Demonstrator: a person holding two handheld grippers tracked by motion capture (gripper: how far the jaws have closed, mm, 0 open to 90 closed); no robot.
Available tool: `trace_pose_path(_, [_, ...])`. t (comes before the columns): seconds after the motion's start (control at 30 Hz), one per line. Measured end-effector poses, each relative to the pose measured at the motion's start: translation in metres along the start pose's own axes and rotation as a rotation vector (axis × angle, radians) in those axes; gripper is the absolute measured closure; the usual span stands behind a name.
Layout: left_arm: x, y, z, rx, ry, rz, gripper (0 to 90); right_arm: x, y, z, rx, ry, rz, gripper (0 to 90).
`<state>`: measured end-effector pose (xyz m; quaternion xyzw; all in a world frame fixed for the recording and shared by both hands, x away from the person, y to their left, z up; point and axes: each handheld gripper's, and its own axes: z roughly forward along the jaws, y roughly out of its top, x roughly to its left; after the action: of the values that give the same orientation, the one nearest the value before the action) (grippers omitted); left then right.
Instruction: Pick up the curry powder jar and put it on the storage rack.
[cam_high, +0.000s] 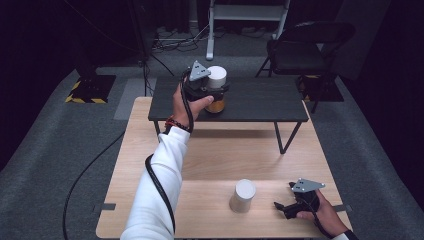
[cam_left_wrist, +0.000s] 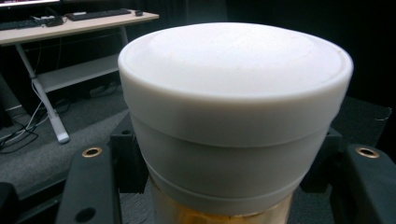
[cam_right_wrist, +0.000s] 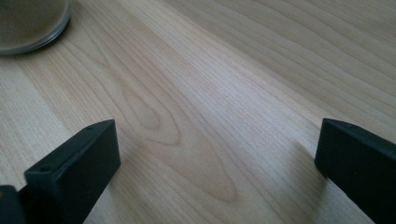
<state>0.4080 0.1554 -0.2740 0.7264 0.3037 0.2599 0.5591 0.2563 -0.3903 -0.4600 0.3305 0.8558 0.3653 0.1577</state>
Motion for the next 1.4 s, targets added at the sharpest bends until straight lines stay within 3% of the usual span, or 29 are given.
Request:
trace_pose_path(0.2, [0.002, -0.005, 0.0, -0.019, -0.013, 0.008, 34.7, 0.0, 0.0, 0.0, 0.0, 0.001, -0.001, 0.0])
trace_pose_path(0.43, [0.003, -0.012, 0.001, -0.033, -0.018, -0.025, 32.5, -0.001, 0.0, 0.0, -0.001, 0.006, -0.005, 0.0])
trace_pose_path(0.57, [0.002, -0.012, 0.002, -0.015, -0.001, -0.064, 13.4, -0.001, 0.0, 0.0, 0.0, 0.006, -0.005, 0.0])
trace_pose_path(0.63, [0.001, -0.013, 0.001, -0.019, 0.007, -0.059, 6.8, -0.002, 0.0, 0.0, -0.001, 0.009, -0.007, 0.0])
trace_pose_path(0.83, [0.0, -0.014, -0.006, -0.027, 0.013, -0.058, 0.6, -0.002, 0.0, 0.0, 0.0, 0.009, -0.008, 0.0])
trace_pose_path(1.07, [-0.005, -0.012, -0.019, -0.031, 0.052, -0.034, 0.3, -0.002, 0.0, 0.0, -0.001, 0.009, -0.008, 0.0])
trace_pose_path(1.3, [-0.016, -0.014, -0.031, -0.017, 0.095, 0.042, 0.3, -0.002, 0.0, 0.0, 0.0, 0.009, -0.008, 0.0])
trace_pose_path(1.4, [-0.018, -0.017, -0.038, -0.011, 0.083, 0.058, 0.3, -0.002, 0.0, 0.0, 0.0, 0.008, -0.008, 0.0])
